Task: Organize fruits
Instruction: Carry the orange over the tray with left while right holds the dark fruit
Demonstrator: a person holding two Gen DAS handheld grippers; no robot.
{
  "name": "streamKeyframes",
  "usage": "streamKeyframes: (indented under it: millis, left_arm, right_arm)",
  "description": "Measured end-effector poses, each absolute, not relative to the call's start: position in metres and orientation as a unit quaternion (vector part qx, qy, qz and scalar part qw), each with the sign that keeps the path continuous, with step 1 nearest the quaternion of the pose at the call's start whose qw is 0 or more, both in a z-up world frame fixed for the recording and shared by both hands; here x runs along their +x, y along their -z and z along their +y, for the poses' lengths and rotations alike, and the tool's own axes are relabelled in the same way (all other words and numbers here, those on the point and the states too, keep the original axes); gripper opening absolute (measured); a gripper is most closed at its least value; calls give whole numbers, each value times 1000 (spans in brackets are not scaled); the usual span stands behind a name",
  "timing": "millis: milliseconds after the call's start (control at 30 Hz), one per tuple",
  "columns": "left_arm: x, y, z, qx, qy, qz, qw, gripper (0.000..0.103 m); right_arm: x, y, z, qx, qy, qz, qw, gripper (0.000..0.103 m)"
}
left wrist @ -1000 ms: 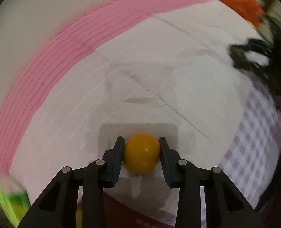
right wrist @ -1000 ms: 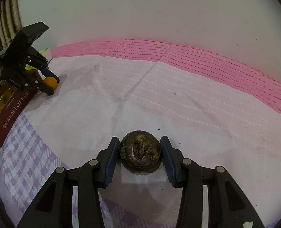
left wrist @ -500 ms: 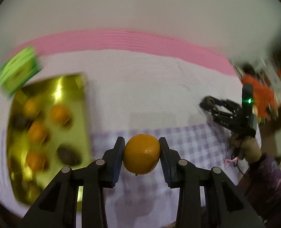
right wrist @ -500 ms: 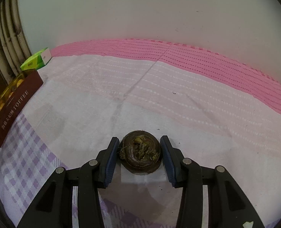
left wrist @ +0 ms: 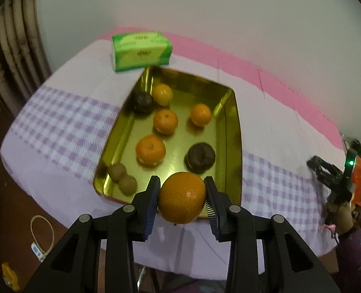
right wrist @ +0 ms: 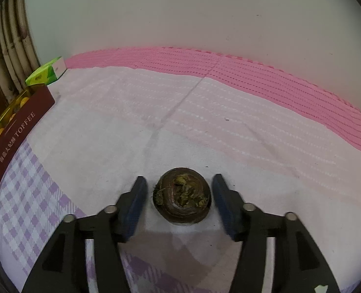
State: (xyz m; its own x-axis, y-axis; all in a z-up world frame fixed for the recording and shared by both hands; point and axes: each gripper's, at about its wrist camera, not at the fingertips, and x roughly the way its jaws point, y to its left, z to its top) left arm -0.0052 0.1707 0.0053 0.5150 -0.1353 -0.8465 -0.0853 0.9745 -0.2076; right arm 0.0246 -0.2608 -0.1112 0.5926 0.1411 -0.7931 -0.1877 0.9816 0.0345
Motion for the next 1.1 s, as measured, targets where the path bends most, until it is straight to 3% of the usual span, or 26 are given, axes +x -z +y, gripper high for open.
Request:
streamKeyframes:
  millis: [33,100,367,533,667,733,767,1100]
  left_arm:
    - [-5,-10,171,-105,11,485,868,37]
    - [-3,-15,170,-94,5,471,877,37]
    - [0,-15,167,-105,2,467,878,37]
    - [2,-15,162,-103,1,468,878,37]
    - [2,-18,164,-114,-7,465,878,37]
    - [2,-20,166,-117,-13,463,879,37]
    - [2,-20,167,-115,-16,461,880,37]
    - [4,-7,168,-96,-9,459,883,37]
  right_arm:
    - [26,112,-262,-25,-86,446,891,83]
    - [31,114,-264,-18,-76,451,889,90]
    - [30,113,-260,-29,-70,450,890,88]
    - [26,109,-256,-33,-82,441,893,68]
    - [25,108,-258,-8,-71,442,894,61]
    - [23,105,-257,6,-65,448,892,45]
    - [23,104,-255,12,-64,451,890,42]
    - [16,107,-244,17,-33,436,899,43]
